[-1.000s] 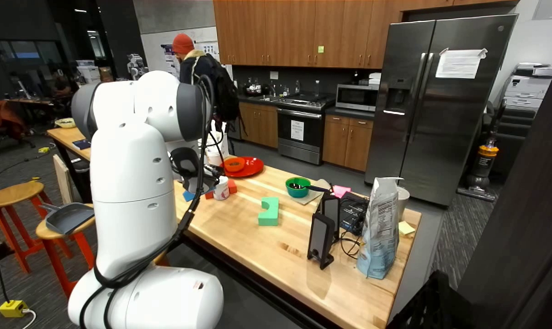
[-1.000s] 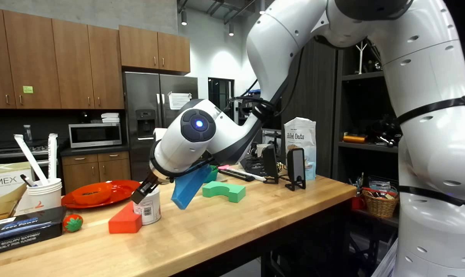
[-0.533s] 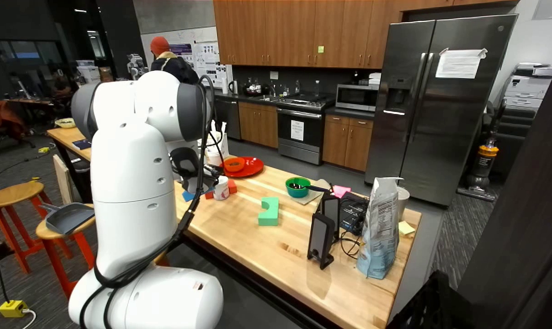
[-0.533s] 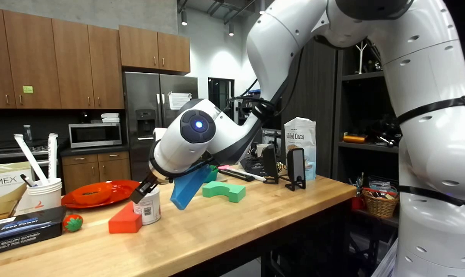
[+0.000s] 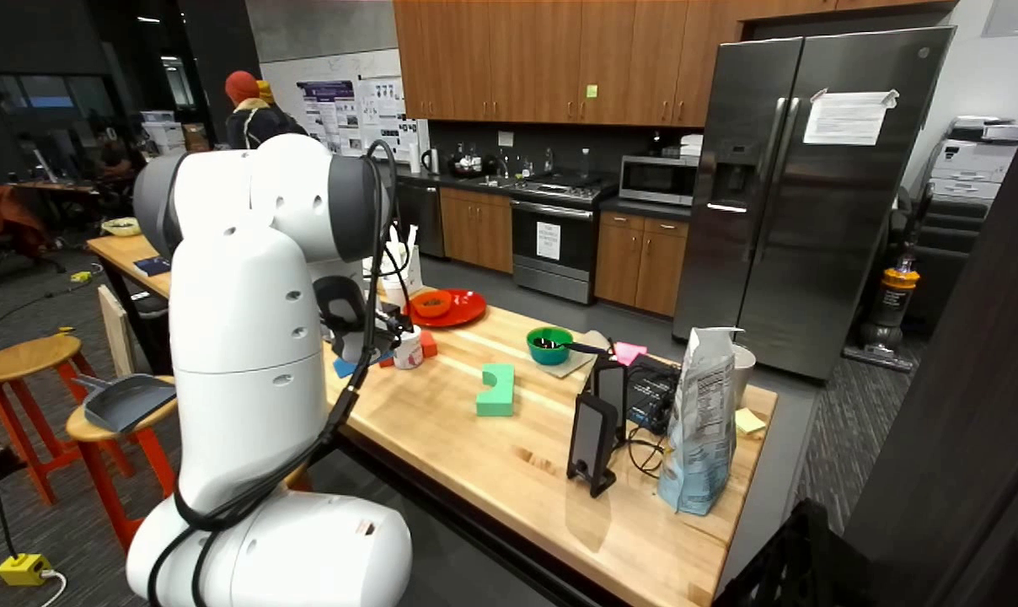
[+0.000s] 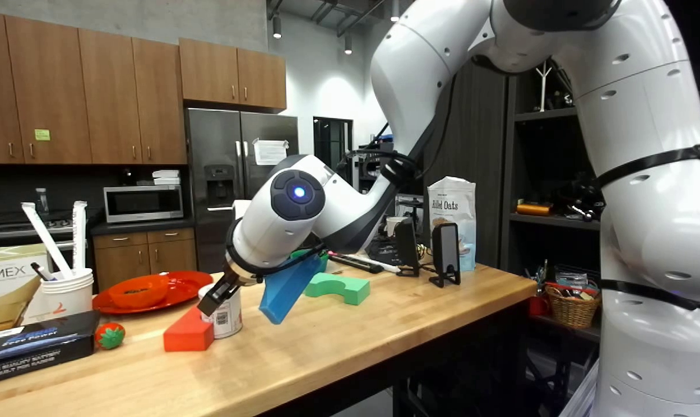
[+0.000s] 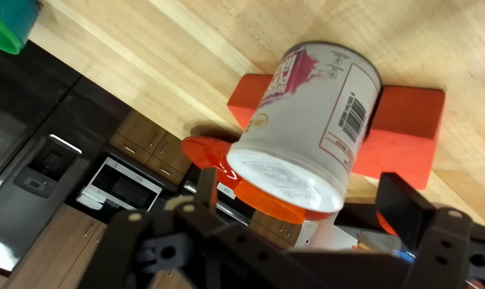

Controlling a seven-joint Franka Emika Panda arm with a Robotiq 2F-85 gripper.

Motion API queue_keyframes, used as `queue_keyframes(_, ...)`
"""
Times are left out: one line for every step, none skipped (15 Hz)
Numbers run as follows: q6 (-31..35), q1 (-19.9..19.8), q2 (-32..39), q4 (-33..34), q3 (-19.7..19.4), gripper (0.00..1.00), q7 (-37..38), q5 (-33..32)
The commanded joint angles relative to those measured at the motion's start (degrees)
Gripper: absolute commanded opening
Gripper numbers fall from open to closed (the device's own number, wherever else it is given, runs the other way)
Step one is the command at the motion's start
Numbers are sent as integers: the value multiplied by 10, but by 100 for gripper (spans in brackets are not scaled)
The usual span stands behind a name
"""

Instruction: Push the tin to the left

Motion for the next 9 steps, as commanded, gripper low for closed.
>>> queue_keyframes(-2, -8, 0, 0, 9, 100, -3, 2)
queue_keyframes(-2, -8, 0, 0, 9, 100, -3, 2)
queue_keyframes(38, -19, -7, -5, 10, 100, -11, 16)
queue_keyframes(61, -23, -10, -8, 9, 100, -20, 23)
queue_keyframes(93, -30, -8, -5, 7, 100, -37, 36)
queue_keyframes(109, -33, -7, -5, 6, 100, -57, 52)
queue_keyframes(127, -30, -5, -4, -1, 100, -76, 69)
queue_keyframes(133, -33, -5, -6, -1, 100, -99, 91)
queue_keyframes(144, -36, -4, -7, -1, 100, -118, 113)
